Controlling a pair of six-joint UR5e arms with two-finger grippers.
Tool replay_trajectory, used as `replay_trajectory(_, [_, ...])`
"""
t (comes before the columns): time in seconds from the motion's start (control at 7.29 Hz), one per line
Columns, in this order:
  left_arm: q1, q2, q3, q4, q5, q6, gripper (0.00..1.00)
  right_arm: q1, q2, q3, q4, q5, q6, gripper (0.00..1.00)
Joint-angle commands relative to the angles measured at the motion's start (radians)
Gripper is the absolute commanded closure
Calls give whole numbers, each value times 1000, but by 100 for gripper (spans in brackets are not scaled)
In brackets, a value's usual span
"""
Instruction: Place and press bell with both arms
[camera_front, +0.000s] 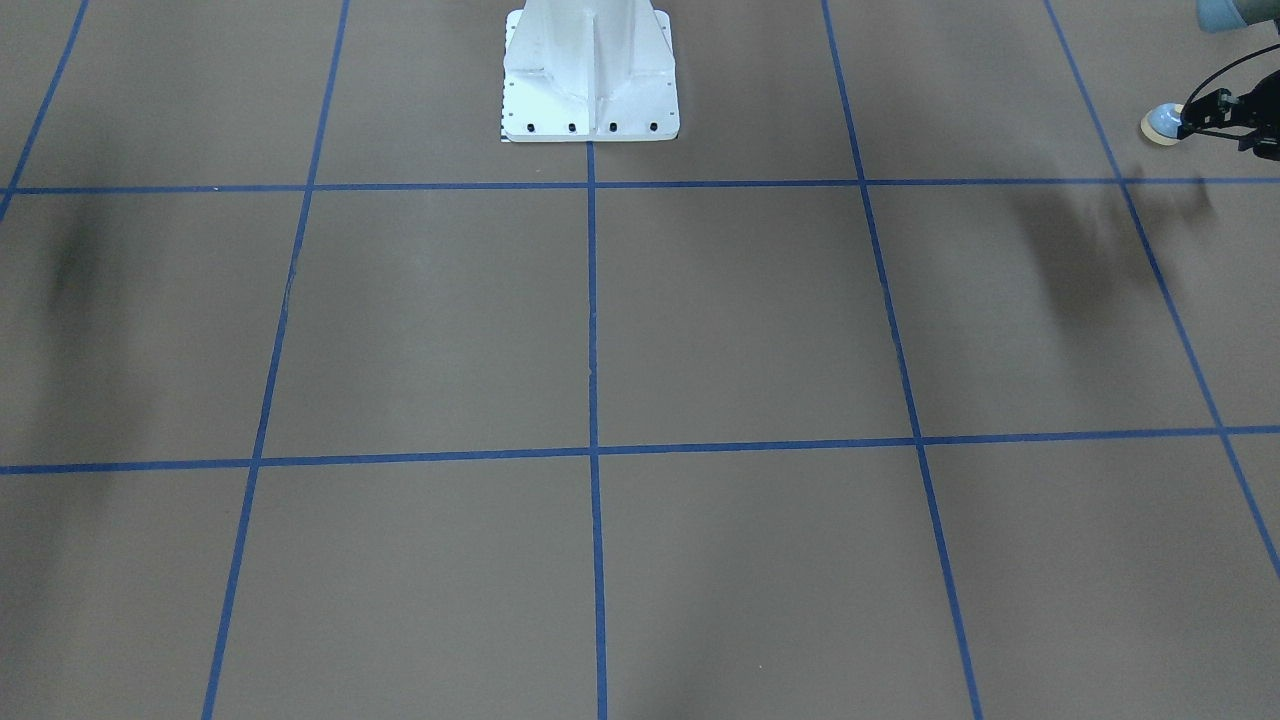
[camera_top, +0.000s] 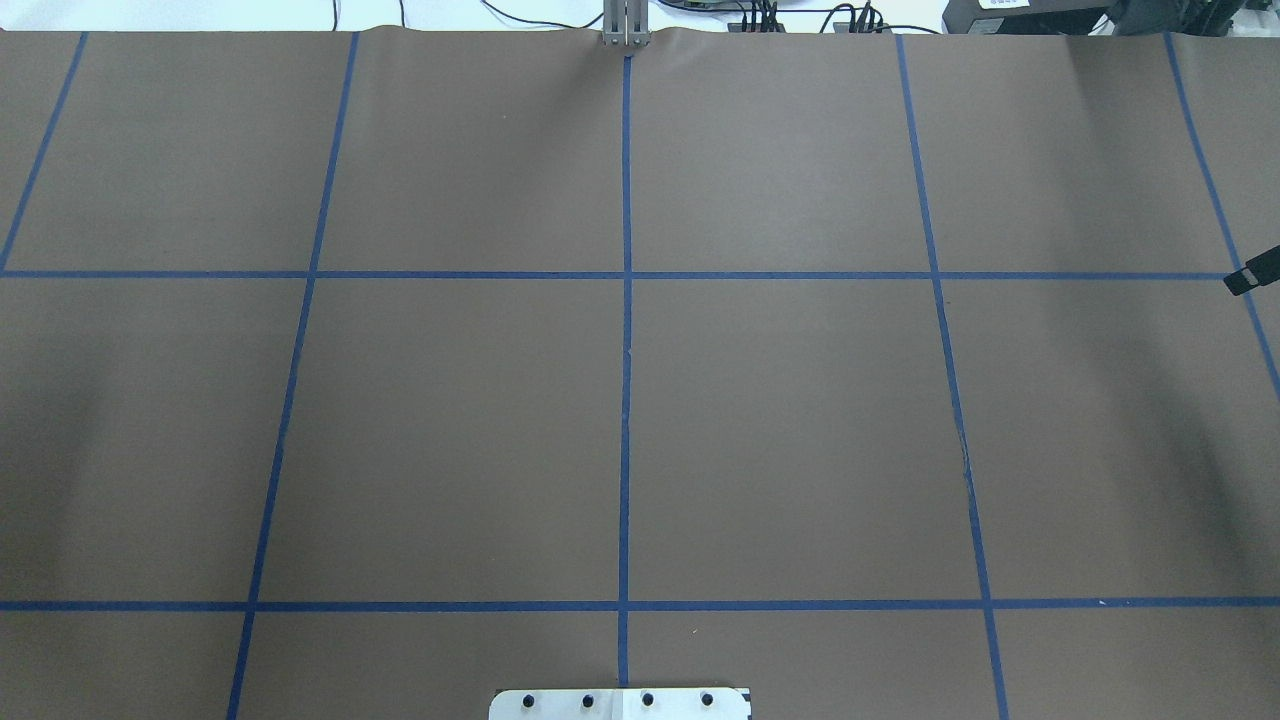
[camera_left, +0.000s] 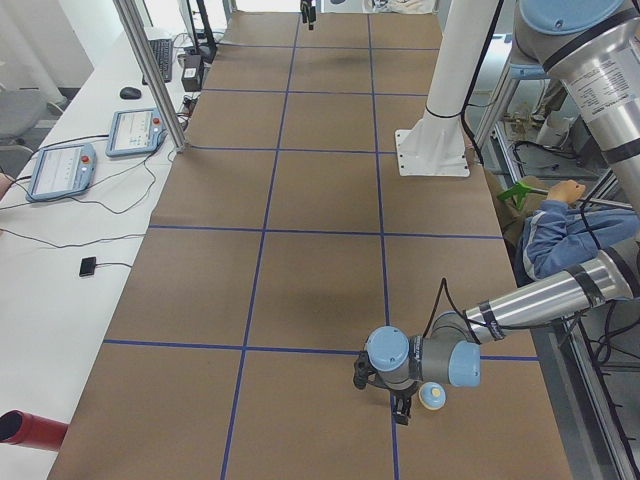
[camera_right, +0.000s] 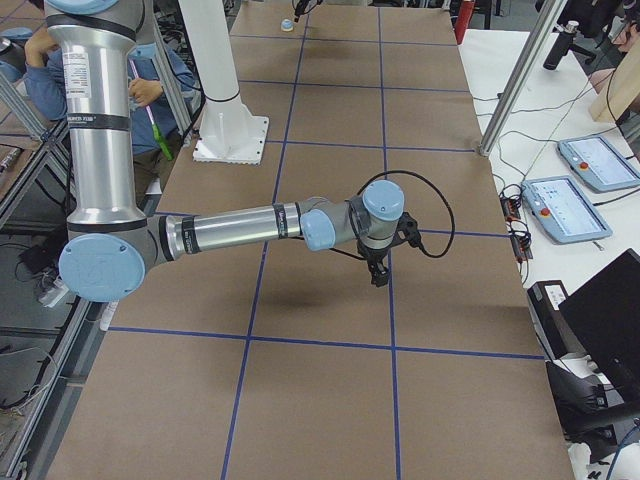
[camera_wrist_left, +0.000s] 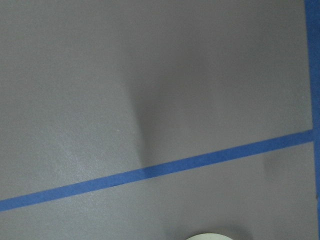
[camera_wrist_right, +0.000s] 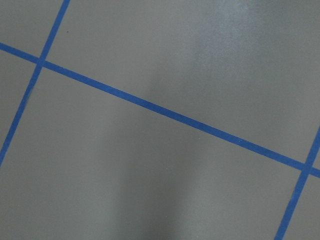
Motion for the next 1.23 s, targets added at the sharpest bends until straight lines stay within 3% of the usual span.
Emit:
replay_trajectory(0.0, [126,0,3,-67,-52,-171,0,-13,-1,0,1,-2,0,0])
replay_trajectory(1.1, [228,27,48,-94,-40,-281,0,-23,-6,2,1,6,2,0])
